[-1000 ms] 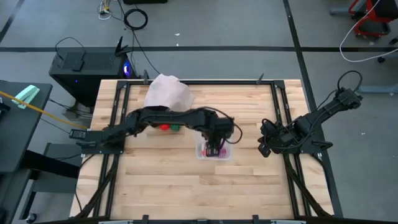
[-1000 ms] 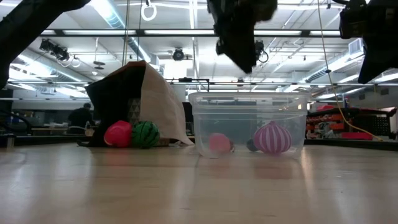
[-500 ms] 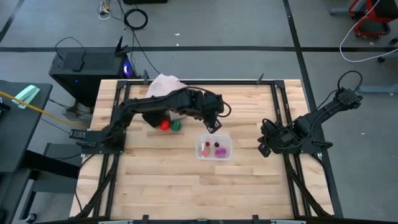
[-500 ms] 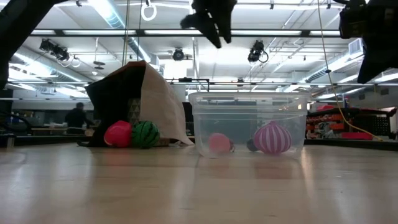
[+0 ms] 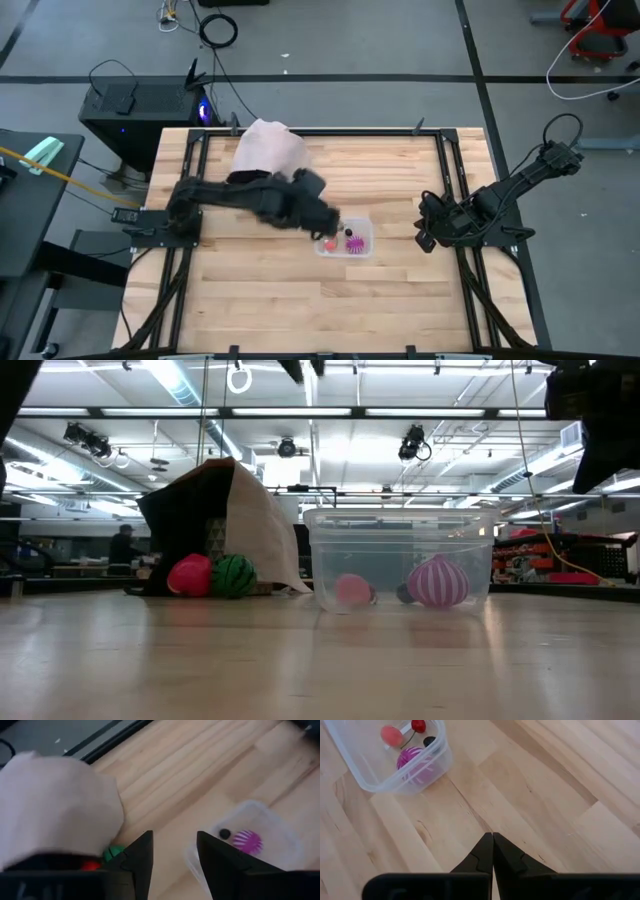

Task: Pick and placing Produce into tupperware
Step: Put the watermelon into the transparent bin

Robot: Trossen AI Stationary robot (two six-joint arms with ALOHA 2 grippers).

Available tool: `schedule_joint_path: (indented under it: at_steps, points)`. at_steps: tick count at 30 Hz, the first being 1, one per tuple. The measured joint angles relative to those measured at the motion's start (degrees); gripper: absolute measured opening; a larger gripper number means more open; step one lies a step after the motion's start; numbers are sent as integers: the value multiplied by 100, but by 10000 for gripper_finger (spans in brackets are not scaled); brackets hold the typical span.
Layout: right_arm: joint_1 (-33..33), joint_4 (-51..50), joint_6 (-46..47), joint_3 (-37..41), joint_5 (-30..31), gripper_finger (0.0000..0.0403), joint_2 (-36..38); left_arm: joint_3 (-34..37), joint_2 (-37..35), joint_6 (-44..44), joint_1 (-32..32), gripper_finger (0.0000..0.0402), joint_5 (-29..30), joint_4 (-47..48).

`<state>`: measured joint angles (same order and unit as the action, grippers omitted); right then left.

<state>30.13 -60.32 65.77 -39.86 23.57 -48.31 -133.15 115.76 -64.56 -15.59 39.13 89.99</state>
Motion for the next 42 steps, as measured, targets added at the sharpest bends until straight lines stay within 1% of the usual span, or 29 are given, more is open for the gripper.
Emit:
schedule_joint_path:
  at_steps: [2, 7, 9, 15, 17, 19, 21, 24, 26, 30, 32, 35, 38, 42]
  points:
    - [0, 10, -149, 0, 1, 12, 7, 40, -109, -547, -310, 144, 152, 10]
    - [0, 23, -269, 0, -4, 12, 2, 56, -77, -1756, -1017, 130, 536, -1]
    - [-2, 25, -224, 0, -34, 12, 4, 284, -71, -2232, -1254, 127, 568, -7]
    - [0, 28, 44, 0, -123, 12, 4, 1852, -160, -4479, -2024, 129, 325, 3]
    - [0, 36, 46, 0, -140, 12, 4, 2381, -234, -5079, -2235, 130, 287, 2]
    - [0, 41, 69, 0, -138, 12, 3, 2831, -232, -5805, -2316, 129, 296, 1]
    - [0, 72, 176, 0, -157, 12, 4, 3174, -228, -6197, -2286, 127, 336, -2]
    - [0, 80, 349, 0, -258, 12, 4, 3513, -235, -6013, -2140, 127, 400, -351]
    - [0, 80, 372, 0, -303, 12, 4, 3617, -227, -5821, -2069, 132, 423, -467]
    - [0, 83, 570, 0, -310, 12, 4, 3516, -238, -5661, -1982, 144, 456, -461]
    - [0, 98, 647, 0, -310, 12, 2, 3408, -398, -5631, -1917, 148, 252, -541]
    - [0, 140, 514, 0, -310, 12, 2, 3305, -709, -5331, -1732, 155, -16, -651]
    - [0, 193, 92, 0, -304, 12, 2, 3310, -957, -4904, -1316, 162, -222, -574]
    - [0, 180, -318, 0, -291, 12, 2, 3307, -1156, -4524, -522, 172, -305, -423]
